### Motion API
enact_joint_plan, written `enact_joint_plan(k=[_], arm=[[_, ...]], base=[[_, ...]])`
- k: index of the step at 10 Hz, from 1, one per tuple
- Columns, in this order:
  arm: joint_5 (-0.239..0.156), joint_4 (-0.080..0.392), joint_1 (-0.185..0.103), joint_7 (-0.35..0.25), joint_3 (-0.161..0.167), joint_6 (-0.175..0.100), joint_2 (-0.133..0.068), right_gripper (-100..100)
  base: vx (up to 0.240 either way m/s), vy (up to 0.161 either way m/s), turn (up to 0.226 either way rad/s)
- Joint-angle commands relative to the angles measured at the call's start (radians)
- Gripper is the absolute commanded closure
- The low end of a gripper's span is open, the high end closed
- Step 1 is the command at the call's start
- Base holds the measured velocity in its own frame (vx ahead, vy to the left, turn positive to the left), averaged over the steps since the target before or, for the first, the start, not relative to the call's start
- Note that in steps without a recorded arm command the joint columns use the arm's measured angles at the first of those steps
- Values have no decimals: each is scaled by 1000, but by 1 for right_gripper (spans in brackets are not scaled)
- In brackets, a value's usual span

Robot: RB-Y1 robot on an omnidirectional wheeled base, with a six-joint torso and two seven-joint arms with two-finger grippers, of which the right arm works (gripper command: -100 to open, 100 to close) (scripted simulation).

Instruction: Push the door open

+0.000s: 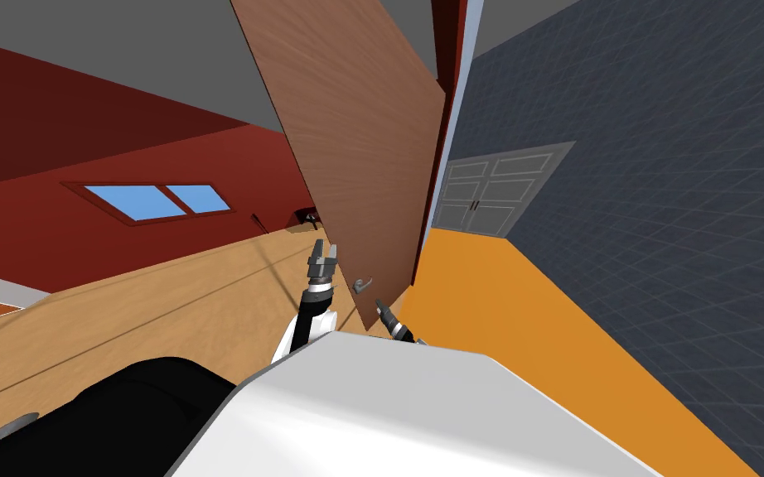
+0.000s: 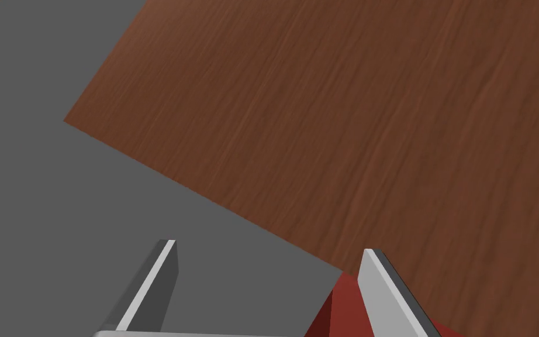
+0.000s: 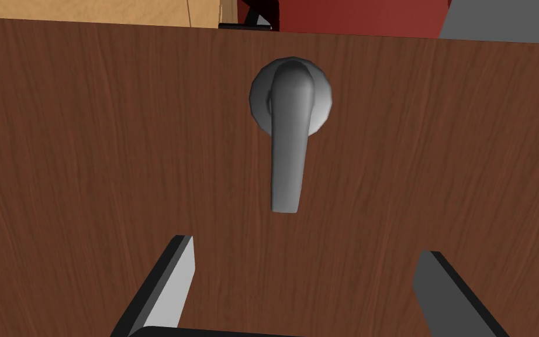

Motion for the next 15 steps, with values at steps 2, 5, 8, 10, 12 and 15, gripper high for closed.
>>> enact_joint_plan(k=[2,5,8,10,12,15], arm=[[0,6,-2,4,-7,0,-1,-100],[0,15,-5,8,-15,-1,0,-100],[1,25,-9,12,-25,-2,12,-100],[1,24,-10,12,-26,-1,14,-100],[1,24,-10,12,-26,-1,14,100],[1,24,-10,12,-26,-1,14,100]], base=[[14,73,12],[135,141,23],[155,154,26],[117,105,14],[-19,-16,0],[-16,-15,1]])
